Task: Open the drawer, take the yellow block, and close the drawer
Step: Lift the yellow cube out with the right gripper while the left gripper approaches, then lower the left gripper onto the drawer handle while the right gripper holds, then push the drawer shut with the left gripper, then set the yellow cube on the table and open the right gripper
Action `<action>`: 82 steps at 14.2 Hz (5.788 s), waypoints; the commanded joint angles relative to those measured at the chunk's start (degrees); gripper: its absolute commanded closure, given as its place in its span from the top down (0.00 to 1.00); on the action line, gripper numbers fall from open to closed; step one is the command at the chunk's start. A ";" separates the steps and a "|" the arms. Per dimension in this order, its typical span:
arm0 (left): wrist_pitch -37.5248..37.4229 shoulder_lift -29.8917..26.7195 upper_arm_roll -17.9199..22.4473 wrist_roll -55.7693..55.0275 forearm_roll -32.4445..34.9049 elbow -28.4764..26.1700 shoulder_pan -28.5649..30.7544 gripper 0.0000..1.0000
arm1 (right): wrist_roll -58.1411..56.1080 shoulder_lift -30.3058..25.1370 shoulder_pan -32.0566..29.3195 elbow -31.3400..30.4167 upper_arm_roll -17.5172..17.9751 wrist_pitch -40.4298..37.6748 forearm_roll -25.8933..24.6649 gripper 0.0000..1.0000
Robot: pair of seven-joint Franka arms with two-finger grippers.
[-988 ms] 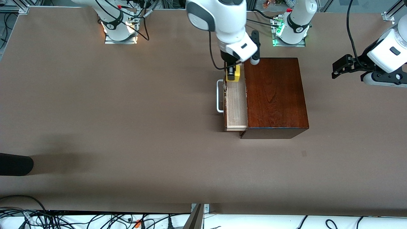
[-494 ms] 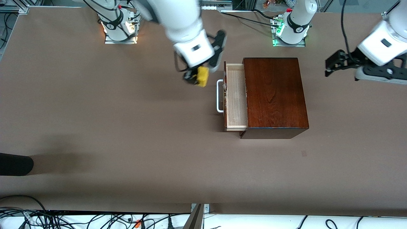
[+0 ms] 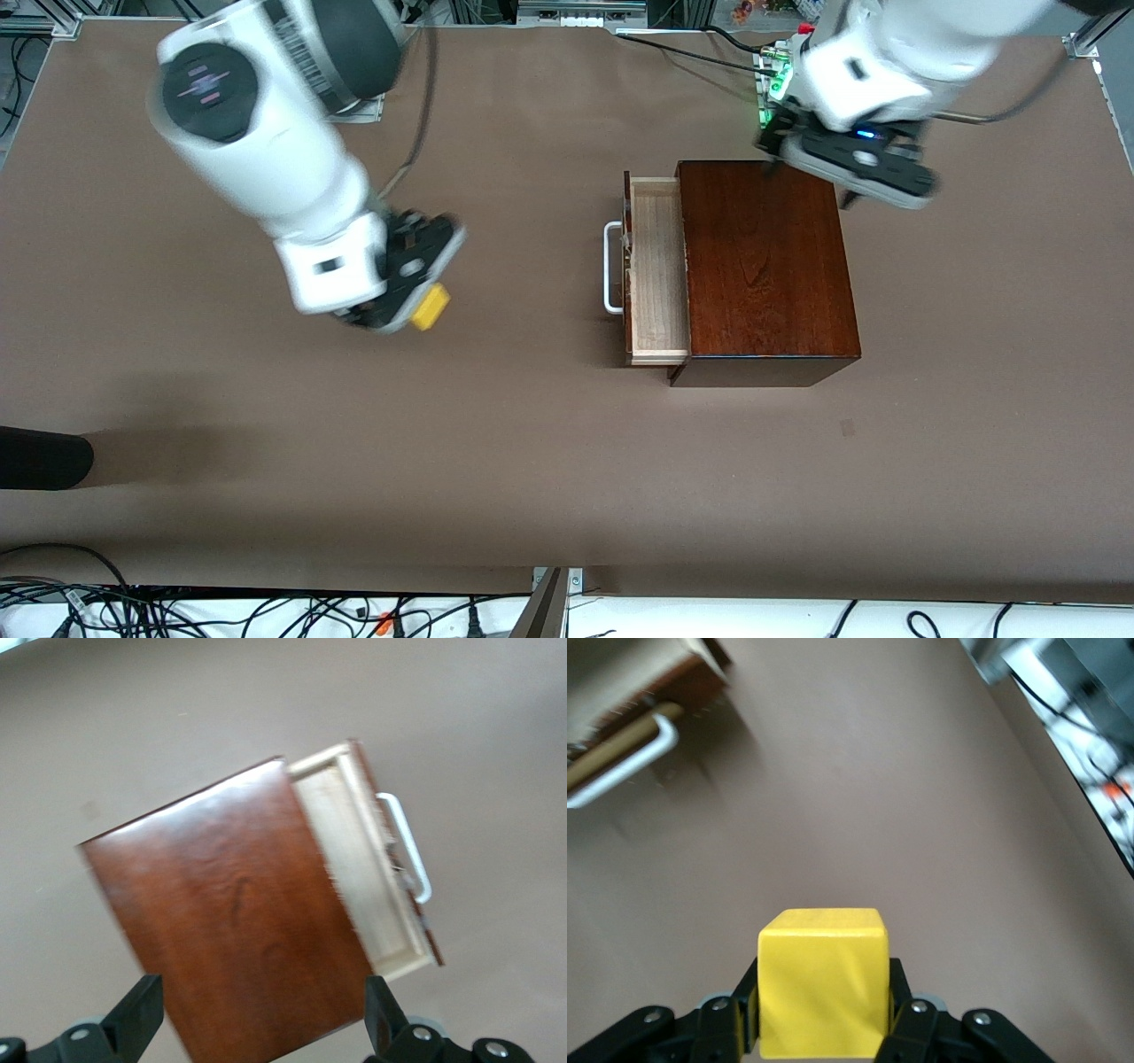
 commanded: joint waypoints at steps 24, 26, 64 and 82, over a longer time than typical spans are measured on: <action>19.50 28.97 1.84 48.19 8.81 4.99 -21.69 1.00 | 19.42 -18.17 -9.17 -67.09 -11.01 41.00 6.72 0.18; 18.69 29.06 1.84 47.67 11.19 4.21 -21.60 1.00 | 24.76 -17.03 -9.09 -67.36 -10.93 40.91 6.64 0.19; 9.37 27.92 1.32 46.36 17.61 -0.38 -10.43 1.00 | 26.99 -10.43 -9.70 -63.15 -10.92 41.62 5.76 1.00; -1.51 10.08 2.54 -3.31 6.45 12.73 -0.80 1.00 | 25.41 -30.73 -10.05 -39.26 -11.63 3.59 3.92 1.00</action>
